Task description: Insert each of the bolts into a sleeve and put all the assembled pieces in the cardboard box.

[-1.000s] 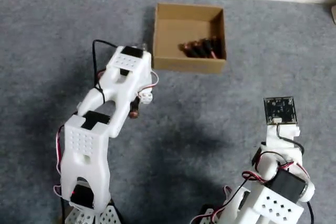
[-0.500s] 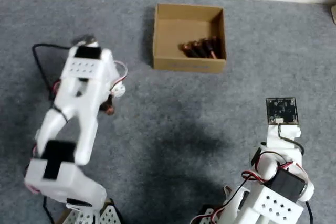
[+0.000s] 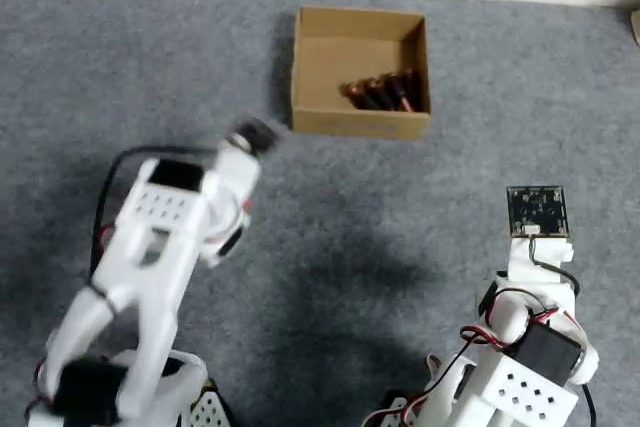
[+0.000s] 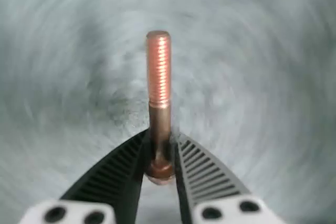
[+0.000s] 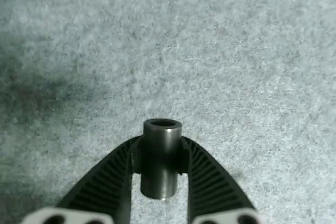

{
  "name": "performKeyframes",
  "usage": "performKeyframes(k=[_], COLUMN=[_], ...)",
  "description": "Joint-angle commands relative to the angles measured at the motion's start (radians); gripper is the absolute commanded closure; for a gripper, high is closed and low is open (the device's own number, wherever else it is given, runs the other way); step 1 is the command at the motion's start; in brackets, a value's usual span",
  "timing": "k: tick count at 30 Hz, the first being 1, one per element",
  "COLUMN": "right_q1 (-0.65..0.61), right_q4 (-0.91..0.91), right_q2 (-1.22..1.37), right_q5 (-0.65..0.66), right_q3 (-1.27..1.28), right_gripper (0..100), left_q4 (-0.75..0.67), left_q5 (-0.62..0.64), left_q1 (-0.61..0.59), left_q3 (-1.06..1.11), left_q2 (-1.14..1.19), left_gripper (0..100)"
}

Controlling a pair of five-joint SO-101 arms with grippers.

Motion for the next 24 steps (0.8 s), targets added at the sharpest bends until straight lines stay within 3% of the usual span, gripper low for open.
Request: performKeyframes(k=[1,3,18,20,24], right_q1=[-0.004,-0.004,-0.005,-0.005,-0.005], right_q4=[0.004,0.004,-0.004,-0.004,-0.004], right_q2=[-0.01,-0.01,-0.01,-0.01,-0.01], right_q5=[-0.012,-0.012,-0.012,-0.012,-0.012], right_q3=[-0.004,-0.004,0.018,0.018,0.018], right_gripper=[99.4,99.4,99.4,99.4,99.4], left_q4=[0.044,0.048,0.025,-0.055,-0.334], left_q5=[-1.142,-1.217,-1.119,-1.0,-0.436], left_q1=[-0.028,-0.036,-0.038,-0.038,-0.045], left_q3=[0.096,0.139,0.234,0.239,0.282], left_q2=[-0.153,-0.214,-0.438,-0.438,-0.437], left_gripper=[100,100,99,99,99])
